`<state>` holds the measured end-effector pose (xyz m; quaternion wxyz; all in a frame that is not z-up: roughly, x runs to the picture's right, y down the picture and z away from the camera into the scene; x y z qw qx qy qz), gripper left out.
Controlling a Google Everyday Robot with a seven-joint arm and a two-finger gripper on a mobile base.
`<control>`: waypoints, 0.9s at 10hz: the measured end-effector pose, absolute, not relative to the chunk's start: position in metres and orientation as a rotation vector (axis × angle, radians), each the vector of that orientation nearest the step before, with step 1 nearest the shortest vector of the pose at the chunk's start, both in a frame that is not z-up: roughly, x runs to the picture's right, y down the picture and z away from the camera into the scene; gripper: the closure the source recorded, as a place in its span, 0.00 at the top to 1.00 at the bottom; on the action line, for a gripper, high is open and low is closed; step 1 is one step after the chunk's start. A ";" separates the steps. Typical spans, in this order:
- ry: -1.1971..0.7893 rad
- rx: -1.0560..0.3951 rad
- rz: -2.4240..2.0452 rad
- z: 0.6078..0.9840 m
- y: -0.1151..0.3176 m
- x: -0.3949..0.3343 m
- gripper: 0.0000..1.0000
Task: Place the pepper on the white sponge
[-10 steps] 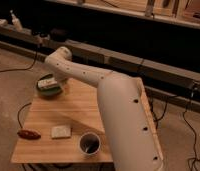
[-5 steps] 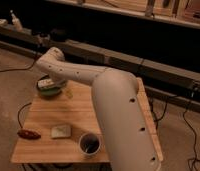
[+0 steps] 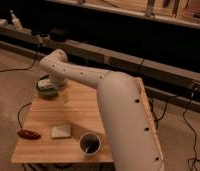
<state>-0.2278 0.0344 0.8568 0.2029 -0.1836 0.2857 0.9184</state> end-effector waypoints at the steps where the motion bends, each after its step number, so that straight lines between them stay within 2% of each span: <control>1: 0.828 -0.636 2.584 0.847 0.042 -0.239 0.80; 3: 0.916 -0.884 2.609 0.822 0.060 -0.251 0.80; 5: 0.980 -1.012 2.612 0.806 0.069 -0.251 0.80; 9: 0.985 -1.022 2.608 0.804 0.070 -0.254 0.80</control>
